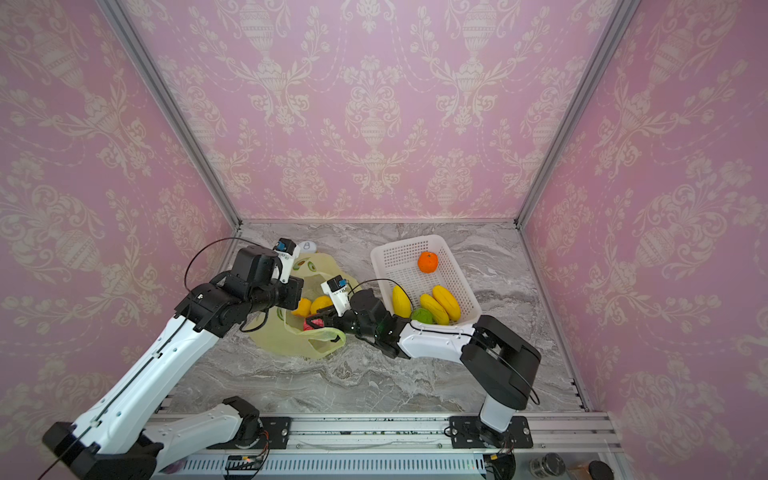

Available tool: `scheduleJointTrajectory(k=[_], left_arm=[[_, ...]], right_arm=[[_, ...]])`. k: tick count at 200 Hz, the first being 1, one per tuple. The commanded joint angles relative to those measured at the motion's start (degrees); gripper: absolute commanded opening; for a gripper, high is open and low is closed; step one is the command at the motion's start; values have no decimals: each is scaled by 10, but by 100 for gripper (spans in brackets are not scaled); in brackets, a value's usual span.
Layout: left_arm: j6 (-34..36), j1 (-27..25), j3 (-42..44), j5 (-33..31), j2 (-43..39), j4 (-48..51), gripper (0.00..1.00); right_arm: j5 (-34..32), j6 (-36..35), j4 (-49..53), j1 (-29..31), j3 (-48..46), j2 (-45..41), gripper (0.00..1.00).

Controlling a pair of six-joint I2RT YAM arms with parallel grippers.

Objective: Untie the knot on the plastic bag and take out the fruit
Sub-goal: 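Lift the red fruit out and carry it over the basket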

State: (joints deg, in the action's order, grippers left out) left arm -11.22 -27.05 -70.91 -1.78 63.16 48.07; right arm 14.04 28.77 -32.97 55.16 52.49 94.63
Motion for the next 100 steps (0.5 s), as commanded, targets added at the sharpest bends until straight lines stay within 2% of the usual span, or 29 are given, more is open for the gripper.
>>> scheduleJointTrajectory(k=[1,27,63,100], left_arm=[[5,6,-5,-11,0,16,0],[4,7,-4,-10,2,16,0],[4,7,-5,1,7,17,0],[3,7,-4,5,13,16,0]], right_arm=[[-76,-62,55,5,-35,-73,16],[-131,-90,96,7,-77,-166,15],[-274,-112,168,4,-130,-290,14],[-431,-89,271,-31,-138,-333,10]])
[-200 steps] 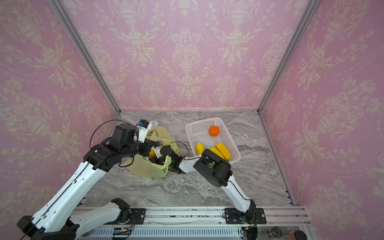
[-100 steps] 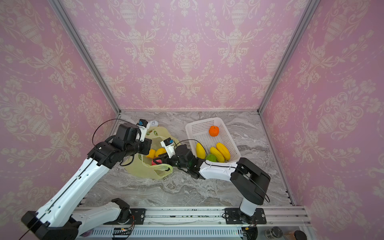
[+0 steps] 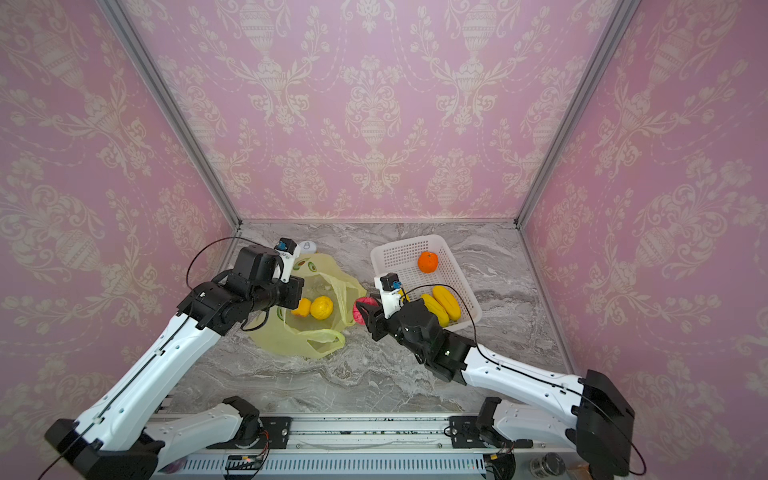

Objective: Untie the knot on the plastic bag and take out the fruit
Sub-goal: 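Lift the red fruit out and carry it over the basket, then lower the red fruit into the basket and open the right gripper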

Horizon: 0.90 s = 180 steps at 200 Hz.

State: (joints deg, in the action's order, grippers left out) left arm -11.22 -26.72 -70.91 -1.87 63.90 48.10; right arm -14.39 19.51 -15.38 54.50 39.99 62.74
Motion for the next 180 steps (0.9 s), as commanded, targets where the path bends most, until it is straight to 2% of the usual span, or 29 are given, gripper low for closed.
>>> scheduleJointTrajectory(k=[1,24,59,83,130,151,180], left_arm=[[4,4,-4,6,6,17,0],[3,4,-5,10,9,18,0],[3,4,-3,6,5,17,0],[3,4,-5,14,10,19,0],[3,4,-1,23,3,15,0],[3,4,-4,33,9,16,0],[3,4,-2,30,8,15,0]], right_arm=[[-150,4,98,-26,-13,-14,10],[-184,29,140,-73,-11,9,11],[-127,44,150,-167,13,91,10],[-92,35,143,-217,58,178,9],[-69,29,191,-258,175,337,5],[-68,31,184,-257,180,356,19],[-59,34,166,-257,157,332,57]])
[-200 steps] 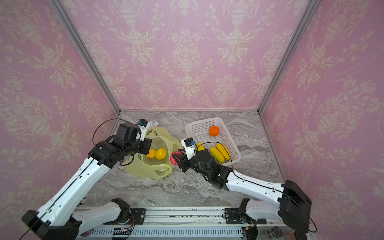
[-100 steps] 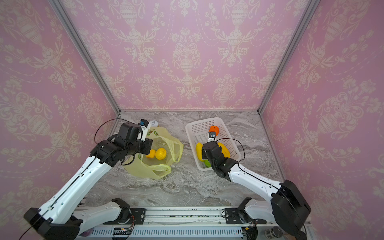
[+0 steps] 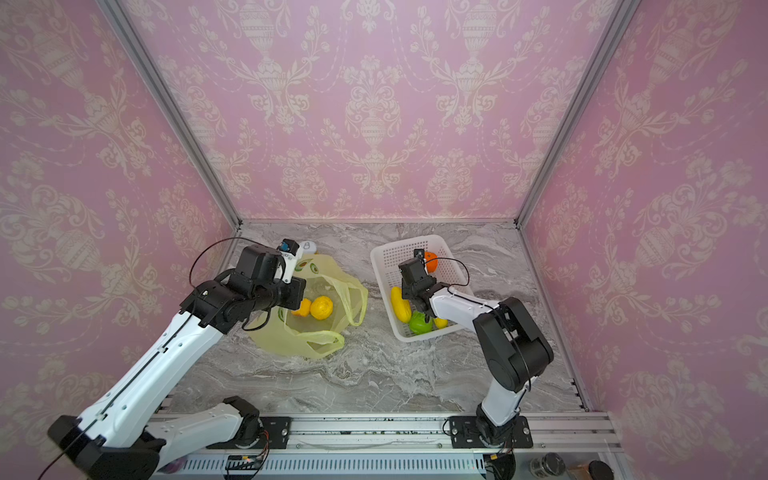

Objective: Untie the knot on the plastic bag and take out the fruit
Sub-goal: 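Lower the red fruit into the basket and open the right gripper, then move the right gripper back into the bag mouth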

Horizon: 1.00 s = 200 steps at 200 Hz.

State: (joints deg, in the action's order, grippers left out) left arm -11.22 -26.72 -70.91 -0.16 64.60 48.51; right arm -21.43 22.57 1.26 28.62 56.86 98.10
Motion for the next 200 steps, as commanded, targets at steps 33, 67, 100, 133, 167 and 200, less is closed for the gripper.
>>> scheduleJointTrajectory(k=[33,67,100,133,167,200], left_arm=[[1,4,-4,18,10,13,0],[3,4,-3,11,8,13,0],[2,4,-4,16,17,14,0],[3,4,-3,9,15,15,0],[2,5,-4,12,19,16,0],[2,4,-3,10,14,15,0]], right_arm=[[19,-6,-19,3,-59,-97,83],[32,-23,-39,36,-120,-215,82],[25,-78,-73,139,-165,-342,72],[60,-118,-123,254,-174,-384,56],[76,-135,-133,338,-122,-307,43],[91,-141,-140,373,-62,-204,39]])
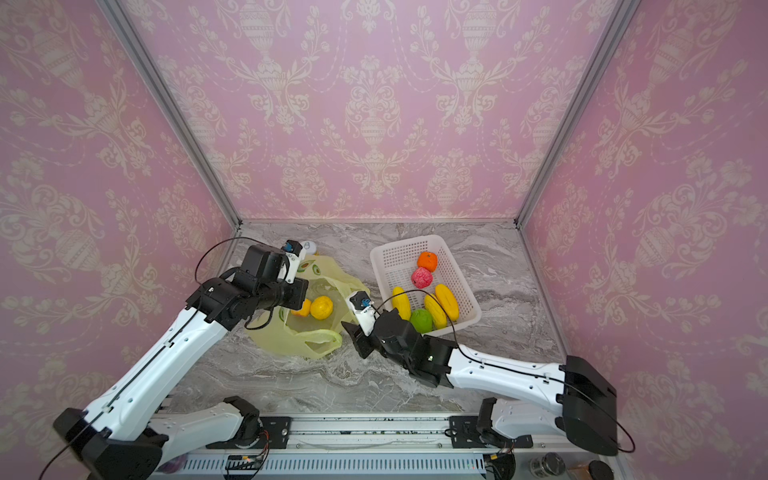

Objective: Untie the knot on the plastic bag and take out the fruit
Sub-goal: 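Move the right gripper back into the bag mouth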

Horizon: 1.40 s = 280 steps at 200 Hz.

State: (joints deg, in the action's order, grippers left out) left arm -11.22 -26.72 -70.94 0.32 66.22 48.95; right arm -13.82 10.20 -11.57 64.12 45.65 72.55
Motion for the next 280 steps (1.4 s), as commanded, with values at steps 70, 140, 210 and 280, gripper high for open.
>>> scheduleJointTrajectory(k=[70,140,210,280], left_arm=[[3,4,-3,20,-16,6,0],[3,4,4,80,-37,-13,0],[1,4,8,107,-40,-19,0],[-1,4,9,119,-39,-22,0]], right_arm=[[53,0,-18,45,143,220,41],[-31,16,-38,72,173,329,43],[-122,51,30,26,241,365,61],[-132,39,90,0,374,491,91]])
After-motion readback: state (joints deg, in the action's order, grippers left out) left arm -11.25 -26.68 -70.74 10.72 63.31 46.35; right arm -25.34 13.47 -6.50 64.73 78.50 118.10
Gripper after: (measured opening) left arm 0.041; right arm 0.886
